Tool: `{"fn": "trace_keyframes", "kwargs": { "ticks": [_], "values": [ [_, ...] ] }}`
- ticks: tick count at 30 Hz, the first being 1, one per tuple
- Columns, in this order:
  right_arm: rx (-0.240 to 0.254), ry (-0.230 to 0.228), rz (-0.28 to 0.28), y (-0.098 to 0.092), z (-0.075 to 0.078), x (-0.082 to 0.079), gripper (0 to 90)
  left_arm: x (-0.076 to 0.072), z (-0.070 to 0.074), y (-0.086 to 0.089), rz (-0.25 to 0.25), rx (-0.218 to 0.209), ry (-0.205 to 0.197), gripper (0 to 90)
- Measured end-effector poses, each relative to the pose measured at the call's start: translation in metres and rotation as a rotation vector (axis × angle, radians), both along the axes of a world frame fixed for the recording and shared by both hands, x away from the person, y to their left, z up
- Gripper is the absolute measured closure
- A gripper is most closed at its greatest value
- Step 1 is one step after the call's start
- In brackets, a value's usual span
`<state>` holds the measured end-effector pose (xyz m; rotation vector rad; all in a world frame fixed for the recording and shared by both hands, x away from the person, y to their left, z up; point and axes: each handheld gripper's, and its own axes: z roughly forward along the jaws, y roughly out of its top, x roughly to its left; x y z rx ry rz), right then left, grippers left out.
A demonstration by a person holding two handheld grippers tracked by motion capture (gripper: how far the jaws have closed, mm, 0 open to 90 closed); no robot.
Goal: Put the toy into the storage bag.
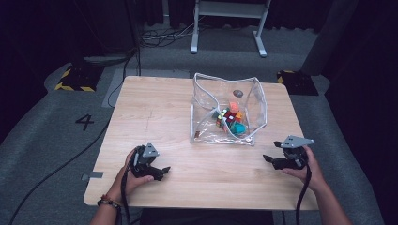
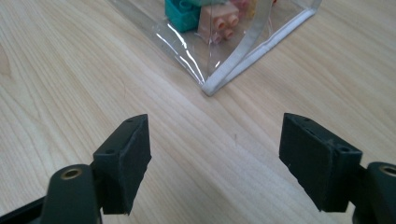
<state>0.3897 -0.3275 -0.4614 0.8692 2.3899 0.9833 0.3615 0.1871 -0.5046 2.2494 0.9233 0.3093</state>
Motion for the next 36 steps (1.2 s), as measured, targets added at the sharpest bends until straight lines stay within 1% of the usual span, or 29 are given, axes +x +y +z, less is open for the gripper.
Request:
{"fn": "trace_keyframes", "kwargs": {
  "ticks": [5, 6, 10, 11, 13, 16, 17, 19, 20, 23, 25, 26, 27, 28, 29, 31, 34, 36],
  "values": [
    [-0.002, 0.015, -0.004, -0.003, -0.006, -0.002, 25.5, 0.0, 0.0, 0.0, -0.001, -0.001, 0.001, 8.9],
    [0.003, 0.019, -0.013, -0.004, -0.008, -0.004, 25.5, 0.0, 0.0, 0.0, -0.001, 0.0, 0.001, 8.9],
    [-0.001, 0.04, -0.021, -0.009, -0.016, -0.008, 26.5, 0.0, 0.0, 0.0, -0.001, -0.001, 0.001, 8.9],
    [0.007, 0.043, -0.023, -0.009, -0.018, -0.009, 26.5, 0.0, 0.0, 0.0, -0.001, -0.001, 0.002, 8.9],
    [0.007, 0.039, -0.028, -0.012, -0.02, -0.011, 26.7, 0.0, 0.0, 0.0, 0.004, 0.003, 0.003, 8.9],
    [0.027, 0.043, -0.039, -0.015, -0.023, -0.015, 26.9, 0.0, 0.0, 0.001, 0.002, 0.004, 0.004, 8.9],
    [0.03, 0.046, -0.044, -0.016, -0.024, -0.017, 26.9, 0.001, 0.0, 0.0, -0.009, -0.012, 0.011, 8.8],
    [0.028, 0.047, -0.045, -0.018, -0.025, -0.017, 26.9, 0.001, 0.0, 0.0, -0.012, -0.008, 0.007, 8.8],
    [0.034, 0.058, -0.049, -0.02, -0.027, -0.019, 26.9, 0.001, 0.0, 0.0, -0.012, -0.006, 0.004, 8.9],
    [0.052, 0.068, -0.064, -0.024, -0.031, -0.022, 26.8, 0.001, 0.0, 0.0, -0.012, -0.005, 0.003, 8.8],
    [0.064, 0.082, -0.074, -0.027, -0.034, -0.024, 26.5, 0.001, 0.0, 0.0, -0.013, -0.006, 0.005, 8.8],
    [0.075, 0.09, -0.081, -0.029, -0.035, -0.025, 26.5, 0.001, 0.0, 0.0, -0.013, -0.005, 0.003, 8.8],
    [0.081, 0.101, -0.087, -0.031, -0.037, -0.026, 26.5, 0.002, 0.0, 0.001, -0.013, 0.005, -0.011, 8.8],
    [0.097, 0.106, -0.099, -0.033, -0.038, -0.027, 26.4, 0.002, 0.0, 0.001, -0.01, 0.004, -0.01, 8.8],
    [0.094, 0.106, -0.103, -0.035, -0.04, -0.028, 26.5, 0.002, 0.001, 0.001, -0.011, 0.005, -0.008, 8.9],
    [0.11, 0.087, -0.114, -0.038, -0.042, -0.032, 26.0, 0.002, 0.0, 0.001, -0.01, 0.005, -0.008, 8.9],
    [0.1, 0.075, -0.125, -0.041, -0.043, -0.036, 26.0, 0.002, 0.001, 0.001, -0.01, 0.006, -0.009, 8.9],
    [0.107, 0.08, -0.139, -0.042, -0.042, -0.037, 25.9, 0.002, 0.0, 0.001, -0.007, 0.004, -0.009, 8.9]
  ]
}}
